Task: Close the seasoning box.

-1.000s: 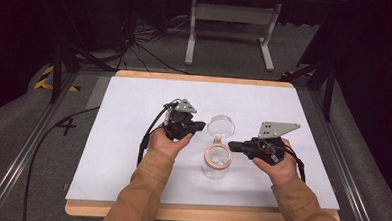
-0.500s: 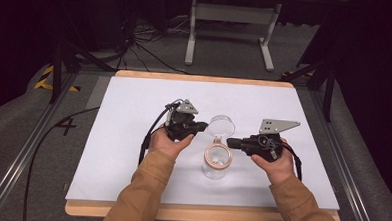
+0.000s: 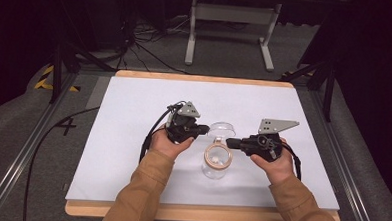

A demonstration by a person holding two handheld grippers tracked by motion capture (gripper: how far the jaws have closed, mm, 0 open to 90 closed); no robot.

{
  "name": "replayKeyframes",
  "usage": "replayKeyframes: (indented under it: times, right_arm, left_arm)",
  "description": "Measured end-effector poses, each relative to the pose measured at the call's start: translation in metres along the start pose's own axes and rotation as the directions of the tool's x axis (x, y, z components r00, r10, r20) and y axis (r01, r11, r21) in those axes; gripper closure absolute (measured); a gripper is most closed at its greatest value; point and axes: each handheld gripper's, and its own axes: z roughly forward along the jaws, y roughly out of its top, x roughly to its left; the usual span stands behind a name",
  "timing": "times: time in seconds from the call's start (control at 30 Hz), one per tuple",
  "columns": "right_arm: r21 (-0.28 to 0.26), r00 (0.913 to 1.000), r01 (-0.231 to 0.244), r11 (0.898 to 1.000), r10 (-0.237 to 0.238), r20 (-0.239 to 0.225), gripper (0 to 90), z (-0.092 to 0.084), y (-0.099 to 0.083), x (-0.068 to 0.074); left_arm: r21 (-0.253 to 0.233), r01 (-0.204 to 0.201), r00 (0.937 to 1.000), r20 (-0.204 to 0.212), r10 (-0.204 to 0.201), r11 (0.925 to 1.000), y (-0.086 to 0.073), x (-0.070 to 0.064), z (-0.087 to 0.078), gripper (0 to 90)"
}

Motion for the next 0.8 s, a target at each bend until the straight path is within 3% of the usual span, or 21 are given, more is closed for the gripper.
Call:
replayKeyframes:
  times: [0.2, 0.5, 0.8]
  right_arm:
    - [0.014, 0.9999, 0.008, 1.000, -0.008, -0.013, 89.8, 0.000, 0.001, 0.002]
    - [0.046, 0.9991, 0.033, 0.998, -0.032, -0.027, 89.8, 0.000, 0.002, 0.008]
    - [0.120, 0.9970, 0.056, 0.991, -0.050, -0.059, 89.8, 0.003, 0.002, 0.012]
  left_arm:
    - [0.012, -0.009, 0.9999, -0.007, 0.009, 0.9999, 0.001, 0.000, -0.004, 85.7]
    - [-0.006, 0.025, 0.9995, -0.017, -0.025, 0.9997, -0.001, 0.004, -0.011, 84.6]
    - [-0.002, 0.034, 0.9990, -0.027, -0.035, 0.9994, -0.003, 0.011, -0.019, 83.4]
